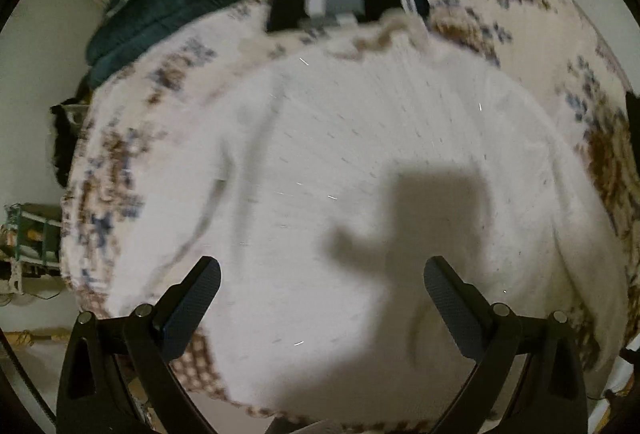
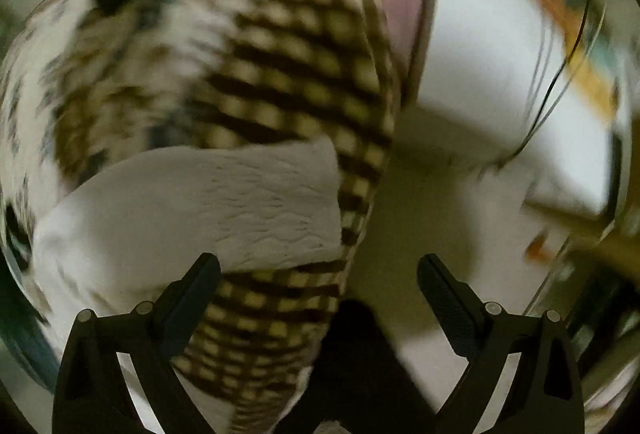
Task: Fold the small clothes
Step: 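Grasp the sweater sleeve with the right tool and lift it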
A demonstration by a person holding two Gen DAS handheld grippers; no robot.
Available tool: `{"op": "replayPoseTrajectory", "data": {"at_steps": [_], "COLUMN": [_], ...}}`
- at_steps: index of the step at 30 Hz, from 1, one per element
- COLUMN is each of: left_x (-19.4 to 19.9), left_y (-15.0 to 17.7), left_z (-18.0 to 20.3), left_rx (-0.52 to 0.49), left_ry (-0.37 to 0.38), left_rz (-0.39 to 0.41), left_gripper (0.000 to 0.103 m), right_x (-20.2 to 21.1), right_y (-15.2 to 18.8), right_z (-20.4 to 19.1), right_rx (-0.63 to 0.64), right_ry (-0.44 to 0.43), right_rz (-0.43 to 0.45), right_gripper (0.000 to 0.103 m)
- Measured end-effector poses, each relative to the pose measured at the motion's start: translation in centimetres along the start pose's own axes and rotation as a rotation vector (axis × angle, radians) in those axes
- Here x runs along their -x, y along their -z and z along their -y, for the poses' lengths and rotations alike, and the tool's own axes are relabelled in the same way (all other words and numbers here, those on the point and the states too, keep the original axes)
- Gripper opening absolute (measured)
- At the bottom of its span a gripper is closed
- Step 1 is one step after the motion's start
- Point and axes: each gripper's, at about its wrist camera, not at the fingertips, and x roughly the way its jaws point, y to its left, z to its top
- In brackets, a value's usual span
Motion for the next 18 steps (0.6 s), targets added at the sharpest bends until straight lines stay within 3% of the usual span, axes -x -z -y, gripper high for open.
{"op": "replayPoseTrajectory", "data": {"at_steps": [3, 6, 8, 9, 11, 18], "left_x": [-3.7, -5.8, -7.1, -7.5, -8.3, -8.7], "left_y": [-0.1, -0.3, -0.3, -0.3, -0.3, -0.9], "left_z": [2.0, 2.9, 3.3, 3.2, 2.7, -0.9], "left_rx": [-0.011, -0.031, -0.045, -0.042, -0.031, 0.011], "left_ry": [0.028, 0.049, 0.05, 0.056, 0.068, 0.071], "left_rz": [-0.046, -0.055, -0.058, -0.062, -0.076, -0.072], "left_gripper": [0.103, 0.103, 0.103, 0.103, 0.103, 0.103], "right_x": [-4.9, -7.8, -8.0, -7.4, -6.0, 1.4], "right_y": [-0.5, -0.1, 0.7, 1.2, 2.0, 4.5], "right_z": [2.3, 4.2, 5.0, 5.2, 4.8, -0.5], "right_rx": [-0.138, -0.301, -0.382, -0.393, -0.365, -0.172], "right_ry": [-0.082, -0.252, -0.323, -0.327, -0.287, -0.168], "right_rz": [-0.06, -0.075, -0.026, 0.023, 0.108, 0.292], "right_gripper": [0.1, 0.093, 0.063, 0.055, 0.02, 0.013]}}
